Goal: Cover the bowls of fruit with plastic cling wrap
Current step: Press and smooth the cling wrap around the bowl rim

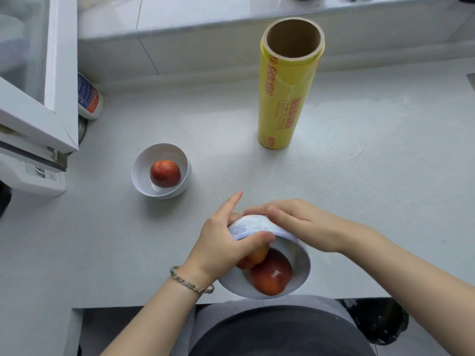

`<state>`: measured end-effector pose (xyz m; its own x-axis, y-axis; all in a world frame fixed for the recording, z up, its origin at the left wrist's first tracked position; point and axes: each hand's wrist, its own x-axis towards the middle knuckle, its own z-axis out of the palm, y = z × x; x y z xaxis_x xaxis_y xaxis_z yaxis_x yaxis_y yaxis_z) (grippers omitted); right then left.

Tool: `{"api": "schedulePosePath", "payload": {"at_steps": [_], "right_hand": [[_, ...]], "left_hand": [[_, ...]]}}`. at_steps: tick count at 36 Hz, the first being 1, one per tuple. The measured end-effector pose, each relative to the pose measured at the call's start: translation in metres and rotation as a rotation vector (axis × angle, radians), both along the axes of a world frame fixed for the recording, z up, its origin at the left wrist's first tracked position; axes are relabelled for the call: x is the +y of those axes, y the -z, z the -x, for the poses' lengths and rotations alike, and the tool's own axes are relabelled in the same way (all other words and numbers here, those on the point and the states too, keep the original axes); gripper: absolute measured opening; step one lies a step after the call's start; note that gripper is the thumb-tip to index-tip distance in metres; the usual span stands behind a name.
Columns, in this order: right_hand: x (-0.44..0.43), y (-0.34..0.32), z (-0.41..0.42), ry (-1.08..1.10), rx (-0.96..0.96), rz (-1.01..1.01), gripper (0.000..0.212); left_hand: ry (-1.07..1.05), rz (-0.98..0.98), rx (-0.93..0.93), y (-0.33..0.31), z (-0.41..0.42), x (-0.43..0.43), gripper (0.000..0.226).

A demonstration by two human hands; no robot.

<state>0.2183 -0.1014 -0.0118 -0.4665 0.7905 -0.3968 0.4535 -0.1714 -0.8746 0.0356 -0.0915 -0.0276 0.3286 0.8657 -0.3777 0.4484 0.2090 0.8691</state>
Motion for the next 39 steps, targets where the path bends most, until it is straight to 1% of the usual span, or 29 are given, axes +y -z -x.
{"api": "schedulePosePath", "payload": {"at_steps": [1, 2, 4, 6, 9, 13, 16, 17, 18, 21, 22, 23, 25, 26, 28, 29, 31, 32, 33, 35, 36, 37, 39], "right_hand": [[0.000, 0.000, -0.004, 0.018, -0.039, 0.016, 0.077], [0.001, -0.001, -0.007, 0.052, -0.036, 0.016, 0.082], [0.000, -0.006, -0.007, 0.117, 0.071, -0.056, 0.086], [-0.002, -0.011, 0.002, 0.058, 0.165, -0.150, 0.081], [-0.003, -0.009, 0.018, -0.079, 0.157, -0.249, 0.075], [0.000, -0.002, 0.019, -0.038, 0.187, -0.169, 0.076], [-0.002, 0.006, 0.012, -0.012, 0.098, -0.090, 0.063], [-0.003, 0.009, 0.008, 0.010, 0.072, -0.047, 0.063], [-0.004, 0.011, 0.002, 0.044, 0.055, -0.001, 0.062], [-0.010, 0.020, -0.019, 0.239, 0.097, 0.091, 0.045], [-0.012, 0.022, -0.024, 0.314, 0.138, 0.111, 0.049], [-0.015, 0.025, -0.028, 0.362, 0.196, 0.136, 0.057], [-0.018, 0.028, -0.029, 0.362, 0.320, 0.202, 0.073], [-0.019, 0.027, -0.027, 0.347, 0.369, 0.232, 0.077], [-0.019, 0.026, -0.024, 0.387, 0.426, 0.281, 0.082], [-0.019, 0.026, -0.023, 0.425, 0.432, 0.285, 0.081], [-0.019, 0.027, -0.022, 0.488, 0.399, 0.251, 0.075], [-0.019, 0.028, -0.023, 0.504, 0.379, 0.220, 0.069], [-0.019, 0.029, -0.023, 0.524, 0.380, 0.194, 0.058], [-0.020, 0.029, -0.021, 0.560, 0.407, 0.157, 0.031], [-0.021, 0.029, -0.020, 0.579, 0.413, 0.146, 0.024], [-0.022, 0.029, -0.019, 0.593, 0.416, 0.139, 0.021], [-0.023, 0.029, -0.017, 0.596, 0.412, 0.124, 0.025]], "left_hand": [[0.002, 0.001, -0.001, 0.001, 0.001, 0.000, 0.106], [-0.002, 0.007, -0.008, 0.001, 0.002, 0.001, 0.108], [-0.011, 0.011, -0.021, 0.000, 0.003, 0.002, 0.111], [-0.002, 0.006, -0.026, -0.001, 0.003, 0.004, 0.111], [0.012, -0.004, -0.031, 0.000, 0.003, 0.006, 0.110], [-0.021, 0.012, -0.028, 0.002, 0.002, 0.004, 0.109], [-0.035, 0.039, -0.047, 0.006, 0.002, 0.001, 0.110], [-0.038, 0.041, -0.046, 0.006, 0.003, 0.000, 0.107], [-0.046, 0.036, -0.058, 0.006, 0.003, 0.000, 0.098], [-0.142, 0.026, -0.154, 0.005, 0.004, 0.004, 0.059], [-0.194, 0.038, -0.201, 0.006, 0.005, 0.006, 0.051], [-0.241, 0.048, -0.237, 0.007, 0.005, 0.007, 0.047], [-0.293, 0.050, -0.274, 0.009, 0.004, 0.008, 0.043], [-0.298, 0.051, -0.280, 0.010, 0.003, 0.008, 0.040], [-0.304, 0.081, -0.312, 0.010, 0.000, 0.007, 0.033], [-0.311, 0.105, -0.338, 0.011, -0.002, 0.006, 0.034], [-0.312, 0.134, -0.366, 0.013, -0.004, 0.004, 0.049], [-0.295, 0.147, -0.373, 0.014, -0.004, 0.002, 0.058], [-0.275, 0.166, -0.379, 0.014, -0.003, 0.001, 0.061], [-0.212, 0.194, -0.370, 0.013, 0.001, 0.003, 0.058], [-0.175, 0.203, -0.356, 0.013, 0.004, 0.005, 0.053], [-0.134, 0.216, -0.343, 0.013, 0.006, 0.008, 0.050], [-0.016, 0.220, -0.303, 0.010, 0.007, 0.015, 0.055]]}}
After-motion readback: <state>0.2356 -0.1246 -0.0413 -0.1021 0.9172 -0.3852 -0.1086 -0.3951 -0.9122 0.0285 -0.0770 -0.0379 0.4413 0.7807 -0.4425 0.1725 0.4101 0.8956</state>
